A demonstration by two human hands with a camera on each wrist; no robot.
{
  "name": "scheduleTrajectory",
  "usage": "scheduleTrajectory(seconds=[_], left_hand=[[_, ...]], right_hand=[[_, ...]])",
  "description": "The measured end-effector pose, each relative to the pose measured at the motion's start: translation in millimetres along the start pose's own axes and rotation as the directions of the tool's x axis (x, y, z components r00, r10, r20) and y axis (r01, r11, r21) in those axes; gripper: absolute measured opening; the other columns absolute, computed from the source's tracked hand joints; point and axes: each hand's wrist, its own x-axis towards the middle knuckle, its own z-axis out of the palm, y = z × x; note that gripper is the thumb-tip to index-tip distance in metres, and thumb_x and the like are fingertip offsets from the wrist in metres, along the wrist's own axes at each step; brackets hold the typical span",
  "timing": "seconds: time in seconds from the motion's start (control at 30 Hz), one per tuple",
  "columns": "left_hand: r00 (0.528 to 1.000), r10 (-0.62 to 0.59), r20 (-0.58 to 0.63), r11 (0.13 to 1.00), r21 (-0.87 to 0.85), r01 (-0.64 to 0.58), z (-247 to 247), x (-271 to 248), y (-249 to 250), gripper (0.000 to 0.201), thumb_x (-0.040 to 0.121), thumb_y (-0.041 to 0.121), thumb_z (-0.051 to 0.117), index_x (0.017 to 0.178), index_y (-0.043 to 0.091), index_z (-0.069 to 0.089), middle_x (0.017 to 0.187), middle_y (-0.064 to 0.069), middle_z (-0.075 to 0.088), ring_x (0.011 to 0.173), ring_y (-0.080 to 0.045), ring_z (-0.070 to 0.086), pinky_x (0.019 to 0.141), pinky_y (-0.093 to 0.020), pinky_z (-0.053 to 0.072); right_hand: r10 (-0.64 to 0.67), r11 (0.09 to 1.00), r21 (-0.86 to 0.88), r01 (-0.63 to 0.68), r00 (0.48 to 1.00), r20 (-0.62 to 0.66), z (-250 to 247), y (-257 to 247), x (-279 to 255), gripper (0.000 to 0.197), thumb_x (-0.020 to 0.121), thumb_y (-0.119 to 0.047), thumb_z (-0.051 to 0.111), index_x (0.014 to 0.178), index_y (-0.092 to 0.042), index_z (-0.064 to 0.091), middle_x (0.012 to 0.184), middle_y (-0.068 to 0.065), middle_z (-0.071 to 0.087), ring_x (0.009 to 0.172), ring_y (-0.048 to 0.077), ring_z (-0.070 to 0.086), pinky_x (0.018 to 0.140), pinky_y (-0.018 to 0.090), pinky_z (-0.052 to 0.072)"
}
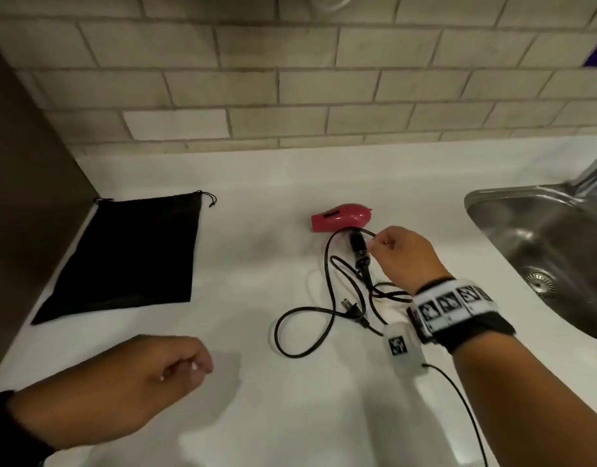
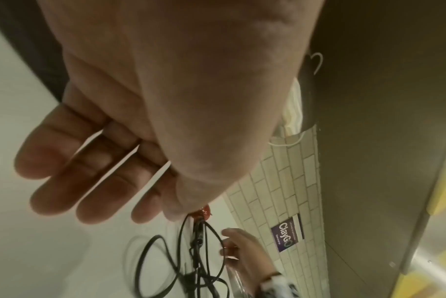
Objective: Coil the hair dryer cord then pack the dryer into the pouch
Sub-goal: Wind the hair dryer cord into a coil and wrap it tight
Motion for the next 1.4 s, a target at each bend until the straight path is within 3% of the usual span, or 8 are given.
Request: scheduleTrajectory(seconds=[0.2,0.6,0.77,0.87,1.03,1.13,1.27,1.4], left_hand=[[0.995,0.086,-0.041,0.996,-0.033,-0.087,-17.8,15.3,19.0,0.013,0.095,0.045,0.057,0.104,0.051,0.064,0.091,0.009,0.072,0.084,-0.011,0.068,0.081,-0.031,0.056],[0.877,0.320,-0.357,0.947,0.103,-0.304,-72.6,56.5,46.4,0.015,0.089,0.044,0.059,0.096,0.037,0.071,0.098,0.014,0.066,0.088,-0.013,0.066,0.080,-0.032,0.054],[0.770,0.543,-0.335,0.780,0.541,-0.314,-90.8,77.6,87.1,0.050,0.086,0.043,0.064,0.134,0.031,0.056,0.123,0.014,0.054,0.123,-0.014,0.045,0.105,-0.033,0.041],[0.894,0.395,-0.210,0.765,0.615,-0.194,-96.2,80.3,105.8,0.076,0.082,0.055,0.068,0.148,0.035,0.038,0.140,0.011,0.049,0.133,-0.014,0.041,0.110,-0.037,0.041],[0.971,0.234,0.057,0.895,0.378,-0.238,-101.1,67.7,104.7,0.022,0.080,0.048,0.069,0.100,0.043,0.062,0.095,0.015,0.071,0.086,-0.004,0.068,0.080,-0.035,0.058],[0.963,0.240,0.121,0.950,0.173,-0.259,-97.3,64.1,102.6,0.021,0.082,0.036,0.071,0.101,0.029,0.065,0.096,0.003,0.075,0.091,-0.019,0.072,0.082,-0.049,0.059],[0.959,0.244,0.147,0.961,-0.169,-0.219,-88.9,59.4,88.6,0.035,0.088,0.022,0.074,0.120,0.016,0.061,0.107,-0.009,0.077,0.101,-0.030,0.073,0.098,-0.052,0.055],[0.990,0.137,0.022,0.905,-0.410,-0.116,-94.6,45.9,57.5,0.042,0.084,0.018,0.070,0.120,0.006,0.054,0.092,-0.027,0.074,0.095,-0.051,0.069,0.089,-0.045,0.057]], right_hand=[[0.233,0.953,-0.212,-0.214,0.970,0.068,28.5,4.8,47.3,0.049,0.084,-0.060,0.057,0.077,-0.012,0.058,0.080,0.008,0.067,0.061,0.018,0.056,0.050,0.027,0.037],[-0.241,0.950,-0.172,0.261,0.962,0.125,27.6,-35.3,36.0,0.018,0.079,-0.031,0.075,0.091,-0.020,0.067,0.083,-0.001,0.066,0.077,0.020,0.062,0.064,0.031,0.047],[-0.646,0.739,-0.059,0.671,0.732,0.217,18.5,-81.4,-7.7,0.030,0.081,-0.024,0.078,0.109,-0.027,0.067,0.101,-0.009,0.066,0.086,0.011,0.064,0.076,0.028,0.052],[-0.794,0.568,-0.071,0.820,0.569,0.214,13.4,-104.1,-27.5,0.032,0.081,-0.022,0.078,0.112,-0.024,0.069,0.106,-0.006,0.069,0.090,0.016,0.069,0.074,0.034,0.057],[-0.898,0.387,-0.135,0.912,0.406,0.170,11.5,-119.2,-39.8,0.029,0.085,-0.018,0.072,0.114,-0.019,0.070,0.102,0.003,0.071,0.090,0.027,0.069,0.073,0.045,0.056],[-0.934,0.308,-0.144,0.941,0.328,0.143,10.6,-125.9,-45.9,0.037,0.084,-0.014,0.072,0.120,-0.020,0.068,0.106,0.003,0.070,0.096,0.027,0.066,0.074,0.045,0.055],[-0.915,0.402,0.250,0.881,0.396,0.074,-6.9,-132.4,-63.2,0.065,0.084,-0.010,0.072,0.144,-0.022,0.050,0.134,0.000,0.058,0.126,0.013,0.055,0.102,0.035,0.048],[-0.820,0.220,0.957,0.189,0.567,0.077,-34.8,-117.9,-64.2,0.060,0.081,0.003,0.064,0.139,-0.005,0.051,0.124,0.018,0.068,0.115,0.039,0.066,0.101,0.049,0.050]])
